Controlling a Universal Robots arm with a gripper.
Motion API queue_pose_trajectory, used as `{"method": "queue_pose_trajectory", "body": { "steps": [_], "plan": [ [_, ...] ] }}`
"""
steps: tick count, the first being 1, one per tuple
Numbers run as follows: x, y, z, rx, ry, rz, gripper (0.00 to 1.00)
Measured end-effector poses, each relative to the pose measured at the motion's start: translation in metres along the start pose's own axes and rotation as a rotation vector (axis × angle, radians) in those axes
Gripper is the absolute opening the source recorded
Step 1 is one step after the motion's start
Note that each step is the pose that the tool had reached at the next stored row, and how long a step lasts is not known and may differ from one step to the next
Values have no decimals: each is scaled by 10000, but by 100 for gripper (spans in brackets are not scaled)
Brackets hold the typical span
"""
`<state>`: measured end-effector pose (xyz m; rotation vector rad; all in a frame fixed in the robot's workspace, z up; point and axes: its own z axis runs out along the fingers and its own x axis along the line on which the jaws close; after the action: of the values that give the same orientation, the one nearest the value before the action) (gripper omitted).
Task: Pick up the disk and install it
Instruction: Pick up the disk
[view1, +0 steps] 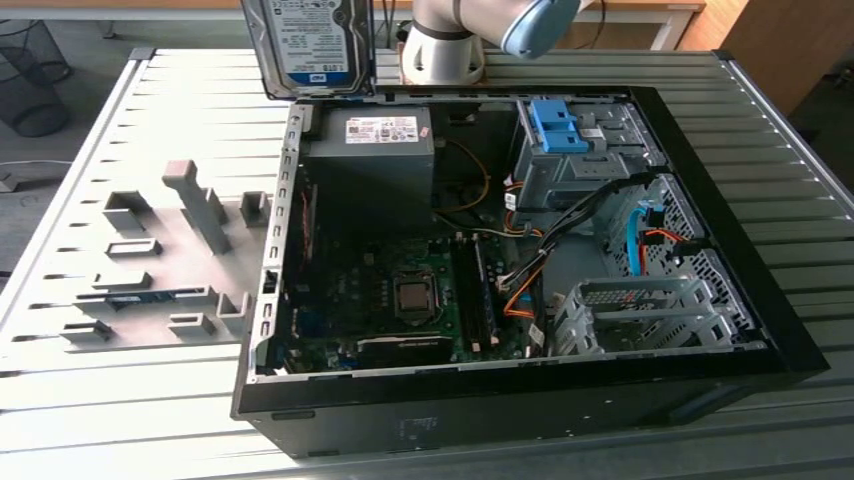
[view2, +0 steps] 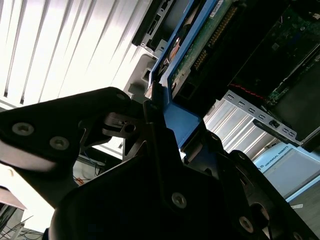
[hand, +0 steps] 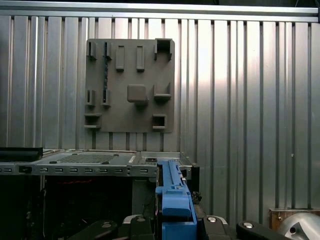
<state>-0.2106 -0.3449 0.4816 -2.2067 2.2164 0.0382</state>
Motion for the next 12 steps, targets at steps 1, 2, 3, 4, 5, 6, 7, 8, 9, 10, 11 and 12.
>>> {"method": "queue_pose_trajectory", "body": {
  "steps": [1, 2, 3, 4, 5, 6, 7, 8, 9, 10, 11, 12],
  "plan": [
    [0, -1, 0, 0, 0, 0, 37],
    [0, -3, 0, 0, 0, 0, 37],
    [0, -3, 0, 1, 0, 0, 37],
    [3, -4, 0, 0, 0, -1, 37],
    [7, -4, 0, 0, 0, -2, 37],
    [14, -4, 0, 0, 0, -1, 37],
    [24, -3, -1, 1, 0, 0, 37],
    [34, -4, -1, 0, 0, -1, 37],
    [45, -4, -1, 1, -1, -1, 37],
    [57, -4, -2, 0, 0, -1, 37],
    [70, -4, -1, 1, -1, 0, 37],
    [84, -4, -2, 0, 0, 0, 37]
  ]
}}
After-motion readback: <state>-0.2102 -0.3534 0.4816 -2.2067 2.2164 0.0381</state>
